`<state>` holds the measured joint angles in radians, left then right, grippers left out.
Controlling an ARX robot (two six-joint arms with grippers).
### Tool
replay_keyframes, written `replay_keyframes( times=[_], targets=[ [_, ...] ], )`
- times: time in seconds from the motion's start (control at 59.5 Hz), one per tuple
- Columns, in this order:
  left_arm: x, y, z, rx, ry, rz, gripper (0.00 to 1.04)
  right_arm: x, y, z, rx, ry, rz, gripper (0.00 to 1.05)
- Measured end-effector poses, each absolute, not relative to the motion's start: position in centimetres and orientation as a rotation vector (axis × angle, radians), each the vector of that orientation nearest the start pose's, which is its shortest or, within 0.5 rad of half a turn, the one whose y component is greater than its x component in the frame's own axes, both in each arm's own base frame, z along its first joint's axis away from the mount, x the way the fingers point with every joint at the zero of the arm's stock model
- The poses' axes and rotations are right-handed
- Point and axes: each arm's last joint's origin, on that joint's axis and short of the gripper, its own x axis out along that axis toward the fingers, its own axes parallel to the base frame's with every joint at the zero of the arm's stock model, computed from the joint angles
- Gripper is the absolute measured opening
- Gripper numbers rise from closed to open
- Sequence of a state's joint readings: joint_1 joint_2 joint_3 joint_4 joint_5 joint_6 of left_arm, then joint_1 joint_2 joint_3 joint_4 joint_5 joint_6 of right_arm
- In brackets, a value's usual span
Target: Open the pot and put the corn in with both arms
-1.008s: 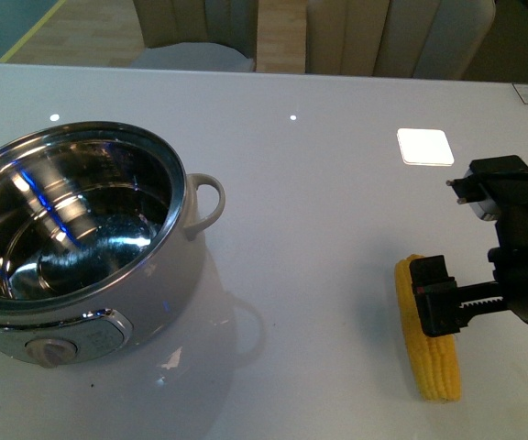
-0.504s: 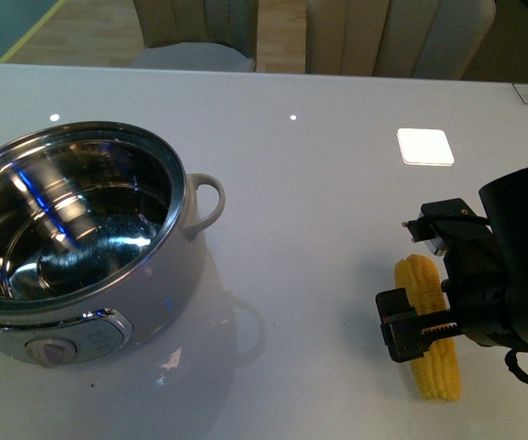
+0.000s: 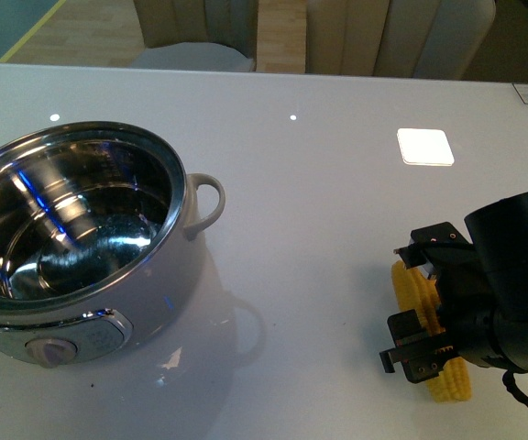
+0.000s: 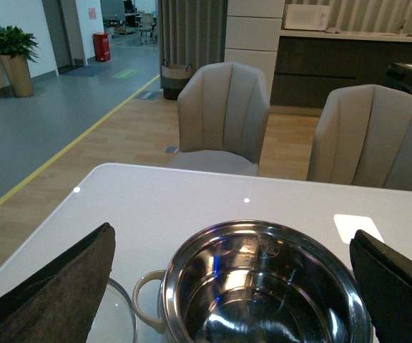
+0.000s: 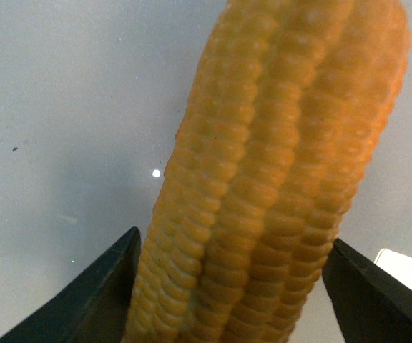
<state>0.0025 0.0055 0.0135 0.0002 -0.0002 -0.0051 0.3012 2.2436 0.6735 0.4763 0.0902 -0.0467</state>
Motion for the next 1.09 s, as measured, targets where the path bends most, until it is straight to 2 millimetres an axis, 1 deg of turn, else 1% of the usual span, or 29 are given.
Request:
replay_keyframes(
  times=[0.067,0.168,0.303,0.437,0.521,0.605,0.639,0.756,0.891,0.992,1.092],
  targets=[
    [9.7,0.0,16.8,-0.005,-0.008,0.003,0.98,27.7,8.3,-2.1,-0.256,1.072,0.215,0.43],
    [9.7,0.0,16.8,-0.005,-0.008,0.003,0.98,27.6,8.3,-2.1,-0.256,1.074,0.215,0.33],
    [9.7,0.0,16.8,-0.005,-0.008,0.003,0.98,27.3,8.2,-1.8,-0.255,1.078,0.215,0.28],
    [9.7,0.0,16.8,-0.005,-0.008,0.003,0.98,27.0,7.9,-0.5,-0.22,1.073,0.223,0.24],
    [9.7,0.0,16.8,-0.005,-0.008,0.003,0.98,27.2,7.7,1.2,-0.166,1.045,0.225,0.23],
    [9.7,0.0,16.8,-0.005,-0.008,0.003,0.98,27.6,7.6,3.6,-0.097,0.996,0.236,0.23],
    [9.7,0.0,16.8,-0.005,-0.008,0.003,0.98,27.7,7.6,4.3,-0.074,0.984,0.241,0.23],
    [9.7,0.0,16.8,-0.005,-0.008,0.003,0.98,28.1,7.8,8.0,0.035,0.918,0.268,0.23],
    [9.7,0.0,16.8,-0.005,-0.008,0.003,0.98,29.0,8.1,11.3,0.137,0.854,0.28,0.23],
    [9.7,0.0,16.8,-0.005,-0.008,0.003,0.98,30.1,9.1,13.8,0.216,0.808,0.296,0.23],
    [9.7,0.0,16.8,-0.005,-0.008,0.003,0.98,30.9,10.9,15.2,0.272,0.794,0.324,0.23]
  ],
)
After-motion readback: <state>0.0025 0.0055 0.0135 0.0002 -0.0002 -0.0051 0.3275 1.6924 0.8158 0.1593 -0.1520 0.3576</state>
